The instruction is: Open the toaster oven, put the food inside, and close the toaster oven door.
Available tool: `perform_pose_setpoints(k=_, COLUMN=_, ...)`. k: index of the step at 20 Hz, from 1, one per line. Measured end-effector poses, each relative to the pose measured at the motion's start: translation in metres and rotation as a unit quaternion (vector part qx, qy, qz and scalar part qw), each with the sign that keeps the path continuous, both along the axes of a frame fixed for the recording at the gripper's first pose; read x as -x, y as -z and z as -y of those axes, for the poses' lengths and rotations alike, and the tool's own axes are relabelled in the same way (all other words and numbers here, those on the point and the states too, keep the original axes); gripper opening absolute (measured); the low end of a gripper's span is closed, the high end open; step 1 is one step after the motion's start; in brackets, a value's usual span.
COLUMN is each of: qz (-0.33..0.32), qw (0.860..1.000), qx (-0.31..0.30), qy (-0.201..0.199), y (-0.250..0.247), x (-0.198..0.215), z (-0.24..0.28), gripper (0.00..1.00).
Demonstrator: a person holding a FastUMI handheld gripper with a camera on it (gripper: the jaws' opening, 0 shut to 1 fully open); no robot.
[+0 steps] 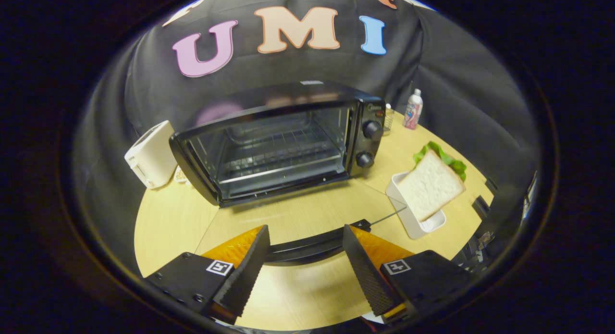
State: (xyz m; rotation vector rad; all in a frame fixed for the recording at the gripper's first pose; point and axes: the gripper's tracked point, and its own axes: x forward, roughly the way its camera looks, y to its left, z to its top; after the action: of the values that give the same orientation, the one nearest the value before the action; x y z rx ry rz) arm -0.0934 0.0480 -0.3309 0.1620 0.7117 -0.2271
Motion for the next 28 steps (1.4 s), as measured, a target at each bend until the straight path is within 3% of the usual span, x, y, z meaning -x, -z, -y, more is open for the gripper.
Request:
perform_pose_setpoints(k=6, qz=-0.045, qw=0.999, qx=0.011, qy=0.010, y=0.049, x=0.004, z=0.011, gripper=0.97)
perform_pose_setpoints(k=11, qz=-0.021, qw=1.000, qx=-0.001, qy=0.003, y=0.051, x=-0.012, z=0.014, gripper=0.98)
perform_pose_setpoints(k=17, qz=-0.049, qw=0.998, qx=-0.010, qy=-0.036, y=0.029, x=-0.013, z=0.027, gripper=0.97)
perform_pose_setpoints(k=23, qz=-0.025, qw=1.000, qx=0.009, qy=0.015, y=-0.021, x=-0.017, z=0.119, gripper=0.97)
perform_pose_setpoints(k=28, qz=0.001, qw=0.999, qx=0.031, qy=0.031, y=-0.052, x=-0.017, z=0.200, gripper=0.97)
